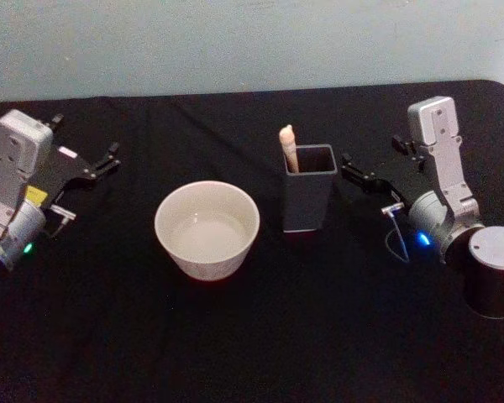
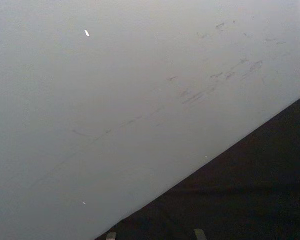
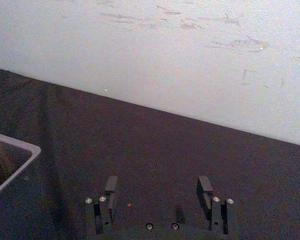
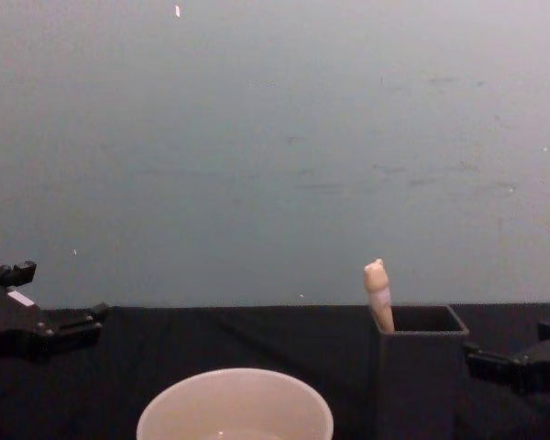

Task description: Pick up the stirring spoon with one hand, stir inside the cup, then place it back in its original position.

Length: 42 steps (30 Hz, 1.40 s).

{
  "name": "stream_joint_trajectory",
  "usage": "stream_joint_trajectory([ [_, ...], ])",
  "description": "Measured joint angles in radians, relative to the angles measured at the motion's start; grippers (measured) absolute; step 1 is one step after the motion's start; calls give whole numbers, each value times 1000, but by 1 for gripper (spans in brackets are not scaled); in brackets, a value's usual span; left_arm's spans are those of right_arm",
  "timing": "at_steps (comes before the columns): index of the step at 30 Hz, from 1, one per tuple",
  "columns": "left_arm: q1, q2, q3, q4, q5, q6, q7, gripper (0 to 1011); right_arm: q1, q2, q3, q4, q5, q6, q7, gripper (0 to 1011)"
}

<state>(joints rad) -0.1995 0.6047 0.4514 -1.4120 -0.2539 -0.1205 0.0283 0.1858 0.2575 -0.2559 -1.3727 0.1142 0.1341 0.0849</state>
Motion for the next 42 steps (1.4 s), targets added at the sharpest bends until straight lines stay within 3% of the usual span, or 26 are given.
stream_joint_trajectory([
  [42,0,0,0,0,0,0,0,1001,0,0,0,-1,1,-1,0,1000],
])
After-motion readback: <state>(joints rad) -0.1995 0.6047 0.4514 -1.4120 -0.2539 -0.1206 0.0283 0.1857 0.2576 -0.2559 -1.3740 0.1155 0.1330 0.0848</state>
